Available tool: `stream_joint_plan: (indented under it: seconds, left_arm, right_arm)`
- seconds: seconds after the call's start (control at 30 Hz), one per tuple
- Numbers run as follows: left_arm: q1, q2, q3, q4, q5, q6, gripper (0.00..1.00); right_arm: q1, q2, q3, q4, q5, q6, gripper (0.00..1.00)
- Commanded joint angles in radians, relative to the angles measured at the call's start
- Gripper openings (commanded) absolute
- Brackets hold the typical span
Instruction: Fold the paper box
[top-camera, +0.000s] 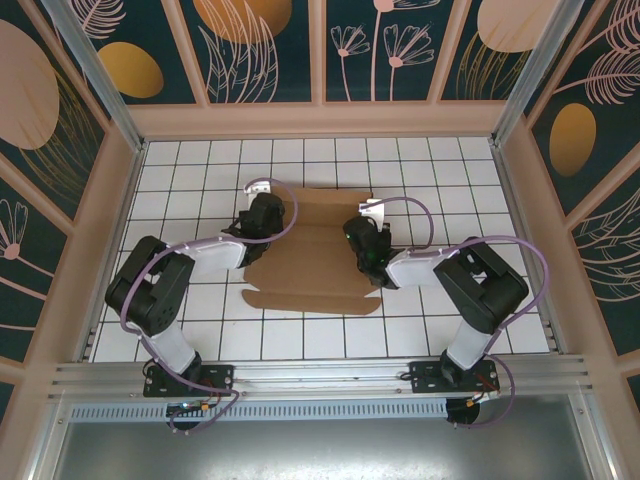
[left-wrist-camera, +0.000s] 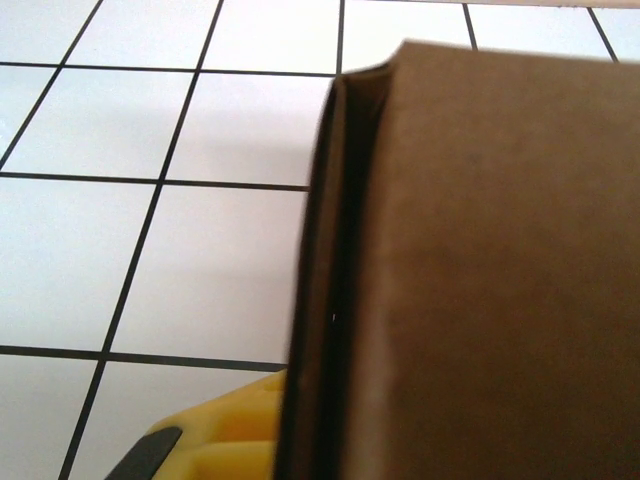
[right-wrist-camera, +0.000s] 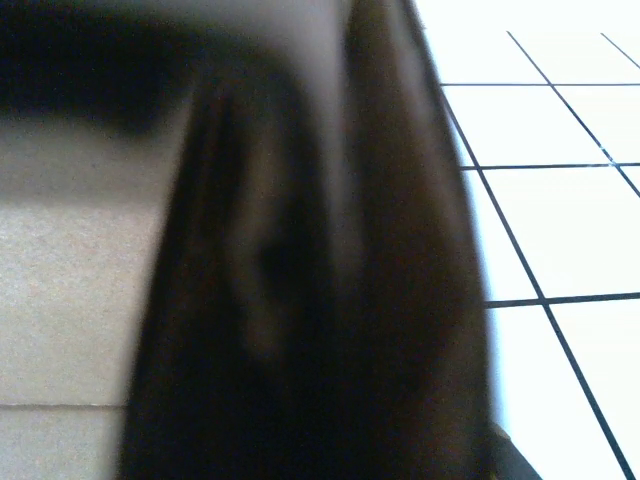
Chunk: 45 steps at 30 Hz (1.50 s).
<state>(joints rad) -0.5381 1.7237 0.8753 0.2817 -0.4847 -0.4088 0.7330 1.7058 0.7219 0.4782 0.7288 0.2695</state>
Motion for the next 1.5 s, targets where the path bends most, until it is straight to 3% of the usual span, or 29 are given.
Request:
stream_joint_plan:
  seconds: [0.0,0.13,0.27,0.37,0.63,0.9,1.03,1.13,1.27,1.47]
  left_arm:
    - [0.023,0.042,0.006,-0.049,-0.081,-0.116,0.0]
    - [0.024,0.014,-0.045,0.053,-0.011,-0.086,0.11]
    - [0.024,-0.036,-0.096,0.121,0.038,-0.024,0.39]
    - [0.024,-0.062,-0.123,0.139,0.093,0.004,0.55]
    - [0.024,-0.189,-0.216,0.158,0.222,0.023,0.79]
    - [0.028,-0.405,-0.308,0.218,0.281,0.061,0.83]
    - [0.114,-0.483,-0.25,0.212,0.397,0.018,0.87]
    - [0.182,-0.415,-0.103,0.116,0.502,-0.013,0.89]
    - [0.204,-0.271,0.077,0.016,0.579,-0.008,0.88]
    - [0.233,-0.11,0.185,0.011,0.686,-0.041,0.82]
  right_arm:
    - [-0.005,0.025,0.003,-0.099,0.115,0.049,0.0]
    - [-0.012,0.025,-0.019,-0.074,0.111,0.02,0.0]
    - [-0.038,0.01,-0.045,-0.055,0.09,0.008,0.0]
    - [-0.051,0.009,-0.051,-0.047,0.091,0.005,0.0]
    - [-0.053,0.015,-0.055,-0.026,0.11,-0.018,0.0]
    - [-0.053,0.005,-0.081,0.021,0.089,-0.047,0.0]
    - [-0.052,0.003,-0.097,0.049,0.047,-0.061,0.0]
    - [-0.052,0.01,-0.096,0.054,0.033,-0.067,0.0]
    - [-0.051,0.017,-0.096,0.055,0.031,-0.076,0.0]
    - [-0.051,0.02,-0.096,0.06,0.018,-0.085,0.0]
